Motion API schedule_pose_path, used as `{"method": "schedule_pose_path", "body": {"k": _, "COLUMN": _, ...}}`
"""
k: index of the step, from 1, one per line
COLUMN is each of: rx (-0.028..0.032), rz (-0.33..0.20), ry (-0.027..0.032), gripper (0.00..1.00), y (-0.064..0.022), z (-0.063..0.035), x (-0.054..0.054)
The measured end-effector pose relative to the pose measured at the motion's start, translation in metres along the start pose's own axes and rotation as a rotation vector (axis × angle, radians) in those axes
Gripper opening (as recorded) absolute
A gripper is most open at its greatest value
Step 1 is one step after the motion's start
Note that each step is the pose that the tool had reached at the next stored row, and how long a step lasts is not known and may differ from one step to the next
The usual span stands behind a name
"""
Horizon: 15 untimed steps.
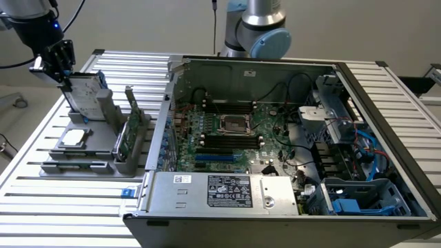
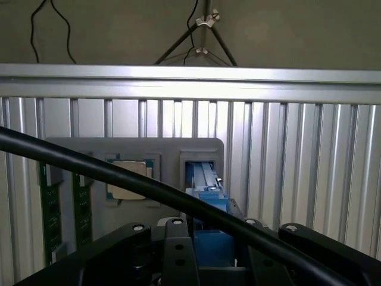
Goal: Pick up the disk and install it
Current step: 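Pick up the disk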
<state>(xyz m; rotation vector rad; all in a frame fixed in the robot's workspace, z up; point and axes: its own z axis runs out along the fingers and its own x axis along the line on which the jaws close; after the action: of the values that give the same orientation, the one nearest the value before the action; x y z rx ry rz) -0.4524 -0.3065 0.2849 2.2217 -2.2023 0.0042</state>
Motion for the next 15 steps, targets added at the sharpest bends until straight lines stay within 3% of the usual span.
{"method": "schedule_pose_path", "body": {"k": 15, "rx": -0.0025, "rz": 0.008, "ry": -0.0026, "gripper": 0.33, "y": 0.0, "z": 0.0, "x": 0.0015}}
